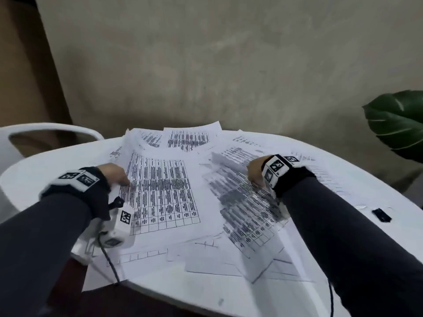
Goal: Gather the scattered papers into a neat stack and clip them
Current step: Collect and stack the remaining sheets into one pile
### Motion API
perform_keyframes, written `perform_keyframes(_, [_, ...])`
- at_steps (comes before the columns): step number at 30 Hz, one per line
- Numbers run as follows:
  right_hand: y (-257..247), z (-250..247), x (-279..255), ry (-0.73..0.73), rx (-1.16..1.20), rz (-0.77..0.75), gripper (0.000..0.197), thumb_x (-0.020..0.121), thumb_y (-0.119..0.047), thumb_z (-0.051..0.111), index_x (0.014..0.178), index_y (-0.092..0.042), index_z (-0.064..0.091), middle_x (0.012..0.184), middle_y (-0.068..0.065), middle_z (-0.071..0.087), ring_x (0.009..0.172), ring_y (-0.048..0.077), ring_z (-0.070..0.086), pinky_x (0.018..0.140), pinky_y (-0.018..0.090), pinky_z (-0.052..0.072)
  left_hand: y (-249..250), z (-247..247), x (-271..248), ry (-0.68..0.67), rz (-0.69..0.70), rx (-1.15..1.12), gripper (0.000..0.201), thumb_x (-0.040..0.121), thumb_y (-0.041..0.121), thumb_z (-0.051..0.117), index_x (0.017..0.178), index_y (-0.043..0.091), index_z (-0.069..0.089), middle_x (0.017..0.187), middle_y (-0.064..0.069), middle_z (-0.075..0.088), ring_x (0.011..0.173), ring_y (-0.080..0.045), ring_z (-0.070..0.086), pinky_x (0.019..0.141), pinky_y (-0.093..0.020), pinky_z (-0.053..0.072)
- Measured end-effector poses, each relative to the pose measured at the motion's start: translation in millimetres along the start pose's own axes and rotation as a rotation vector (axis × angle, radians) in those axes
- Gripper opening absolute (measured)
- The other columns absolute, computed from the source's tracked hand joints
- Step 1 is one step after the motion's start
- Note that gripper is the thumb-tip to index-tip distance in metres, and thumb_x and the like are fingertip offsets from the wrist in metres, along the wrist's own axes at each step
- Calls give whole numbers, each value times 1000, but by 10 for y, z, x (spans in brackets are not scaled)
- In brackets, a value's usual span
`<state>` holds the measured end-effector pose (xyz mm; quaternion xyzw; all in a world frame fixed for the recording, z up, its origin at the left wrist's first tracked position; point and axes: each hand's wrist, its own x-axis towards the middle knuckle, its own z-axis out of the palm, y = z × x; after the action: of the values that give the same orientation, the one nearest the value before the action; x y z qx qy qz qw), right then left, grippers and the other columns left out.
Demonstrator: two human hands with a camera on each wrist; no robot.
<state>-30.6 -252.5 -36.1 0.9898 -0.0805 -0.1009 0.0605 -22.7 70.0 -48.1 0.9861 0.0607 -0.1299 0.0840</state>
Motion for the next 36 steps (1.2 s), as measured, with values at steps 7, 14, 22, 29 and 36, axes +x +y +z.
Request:
perform_keyframes(7, [348,-104,191,66,90,80,30,83,-33,61,102,-10,66,103,15,64,89,28,57,81,30,46,50,44,-57,-29,136,240,34,100,24,37,120,6,58,135,-12,55,126,-23,51,66,-18,39])
perform_keyframes(14, [659,167,270,-5,-3,164,65,78,-63,49,120,-14,61,128,11,60,114,29,57,101,36,42,136,88,-44,-59,189,326,38,98,18,38,122,-3,57,115,-21,58,124,-27,53,100,-28,40])
perform_keyframes(22, [544,147,275,-78,-70,129,81,43,-85,59,93,-22,69,103,2,68,98,24,64,94,36,50,159,104,-12,-58,215,429,36,98,16,38,123,-3,57,133,-17,56,124,-27,52,99,-27,40])
perform_keyframes(29, [687,117,405,-34,86,220,64,55,-66,73,90,-12,73,94,6,72,98,25,66,95,36,50,187,94,-24,-68,219,470,39,99,19,38,127,-4,52,136,-17,54,127,-26,51,100,-26,39])
perform_keyframes(36, [821,22,674,82,174,240,70,80,-57,59,129,-8,54,135,15,54,123,31,51,104,34,39,221,85,52,-133,168,505,38,98,13,41,128,-8,51,123,-18,57,86,-18,48,32,-4,32])
